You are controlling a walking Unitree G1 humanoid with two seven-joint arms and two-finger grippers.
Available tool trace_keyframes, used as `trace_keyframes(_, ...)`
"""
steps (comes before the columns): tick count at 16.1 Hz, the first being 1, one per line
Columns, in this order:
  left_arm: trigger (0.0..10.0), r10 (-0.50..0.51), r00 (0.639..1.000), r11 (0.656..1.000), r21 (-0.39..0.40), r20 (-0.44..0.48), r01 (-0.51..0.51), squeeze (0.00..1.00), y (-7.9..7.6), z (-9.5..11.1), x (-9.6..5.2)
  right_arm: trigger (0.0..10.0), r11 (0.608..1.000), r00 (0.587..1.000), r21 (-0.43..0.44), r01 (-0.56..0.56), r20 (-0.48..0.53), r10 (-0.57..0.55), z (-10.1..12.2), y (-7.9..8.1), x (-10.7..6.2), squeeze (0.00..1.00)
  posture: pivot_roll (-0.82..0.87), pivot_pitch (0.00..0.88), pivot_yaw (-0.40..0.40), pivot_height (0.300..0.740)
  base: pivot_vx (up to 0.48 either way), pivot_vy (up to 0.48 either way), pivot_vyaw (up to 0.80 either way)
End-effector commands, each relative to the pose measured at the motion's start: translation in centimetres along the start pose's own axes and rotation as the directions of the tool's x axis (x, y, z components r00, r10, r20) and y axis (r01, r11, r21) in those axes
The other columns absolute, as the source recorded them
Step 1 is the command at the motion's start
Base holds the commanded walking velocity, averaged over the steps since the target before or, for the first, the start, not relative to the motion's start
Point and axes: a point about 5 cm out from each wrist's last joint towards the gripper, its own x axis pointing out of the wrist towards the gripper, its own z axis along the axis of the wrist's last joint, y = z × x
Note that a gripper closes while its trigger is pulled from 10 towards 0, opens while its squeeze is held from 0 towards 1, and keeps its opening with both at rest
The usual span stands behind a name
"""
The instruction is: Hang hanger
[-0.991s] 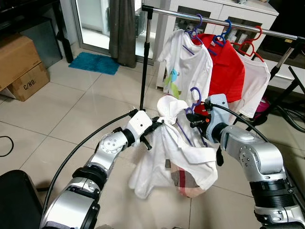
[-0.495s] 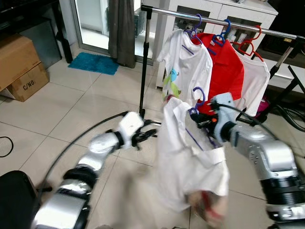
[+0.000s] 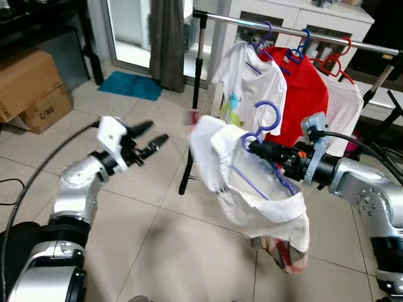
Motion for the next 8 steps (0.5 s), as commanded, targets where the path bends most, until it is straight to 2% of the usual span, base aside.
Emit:
trace_keyframes(1,10.0,0.017,1.000,1.000,0.003,0.021,-0.017,0.19,0.3,0.9,0.4,10.0,0.999,0.999,-0.024,-0.038,0.013,0.038,0.6,0.3,-0.5,0.00,-0.12,0.000,-0.066,0.740,0.000,0.000,0.00)
trace_keyframes(2,10.0,0.015,0.999,1.000,-0.012,0.029,-0.015,0.00,0.1,1.0,0.4,10.0,0.998,0.998,-0.025,-0.053,0.014,0.053,0.6,0.4,-0.5,0.00,-0.12,0.000,-0.066,0.740,0.000,0.000,0.00)
trace_keyframes(3,10.0,-0.004,0.999,0.999,-0.034,0.041,0.005,0.00,-0.3,1.2,0.6,10.0,0.997,0.997,-0.023,-0.070,0.016,0.071,0.7,0.5,-0.6,0.00,-0.12,0.000,-0.066,0.740,0.000,0.000,0.00)
trace_keyframes(6,10.0,-0.131,0.988,0.985,-0.100,0.084,0.139,0.00,-3.0,1.2,2.3,10.0,0.993,0.993,-0.023,-0.112,0.020,0.112,0.8,1.0,-0.6,0.00,-0.13,0.000,-0.062,0.740,0.000,0.000,0.00)
trace_keyframes(8,10.0,-0.138,0.988,0.982,-0.119,0.067,0.145,0.00,-3.7,0.8,2.9,10.0,0.993,0.993,-0.025,-0.117,0.019,0.117,0.8,1.1,-0.6,0.00,-0.14,0.000,-0.054,0.740,0.000,0.000,0.00)
